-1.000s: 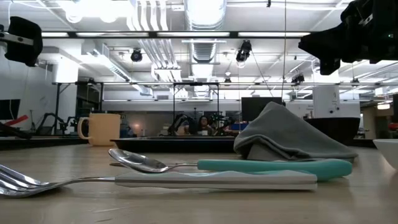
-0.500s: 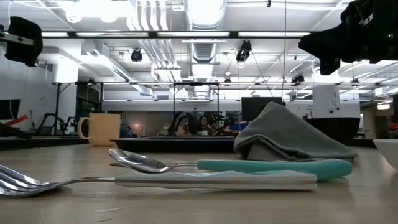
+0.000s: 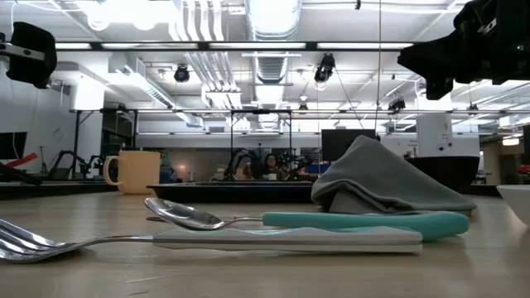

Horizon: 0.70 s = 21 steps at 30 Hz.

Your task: Set up tray

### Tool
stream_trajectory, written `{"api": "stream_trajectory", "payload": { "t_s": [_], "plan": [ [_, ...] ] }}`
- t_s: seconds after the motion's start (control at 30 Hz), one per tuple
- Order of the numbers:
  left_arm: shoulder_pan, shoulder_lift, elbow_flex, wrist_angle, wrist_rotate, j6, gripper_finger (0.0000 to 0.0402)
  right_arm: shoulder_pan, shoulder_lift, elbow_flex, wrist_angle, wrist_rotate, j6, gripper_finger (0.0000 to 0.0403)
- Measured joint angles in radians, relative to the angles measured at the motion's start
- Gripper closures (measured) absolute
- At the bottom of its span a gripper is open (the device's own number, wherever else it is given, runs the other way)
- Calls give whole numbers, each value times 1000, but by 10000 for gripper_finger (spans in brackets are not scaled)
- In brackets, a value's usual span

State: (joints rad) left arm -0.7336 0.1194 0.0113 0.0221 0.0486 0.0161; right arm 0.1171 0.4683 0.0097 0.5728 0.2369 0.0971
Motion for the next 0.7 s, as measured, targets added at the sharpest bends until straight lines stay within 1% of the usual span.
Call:
{"api": "stream_trajectory", "payload": {
  "t_s": [0.13, 0.47, 0.7],
  "plan": [
    [0, 0, 0, 0, 0, 0, 383, 0, 0, 0, 0, 0, 0, 335],
    [0, 0, 0, 0, 0, 0, 383, 0, 0, 0, 0, 0, 0, 323],
    [0, 0, 0, 0, 0, 0, 383, 0, 0, 0, 0, 0, 0, 331]
  ]
}}
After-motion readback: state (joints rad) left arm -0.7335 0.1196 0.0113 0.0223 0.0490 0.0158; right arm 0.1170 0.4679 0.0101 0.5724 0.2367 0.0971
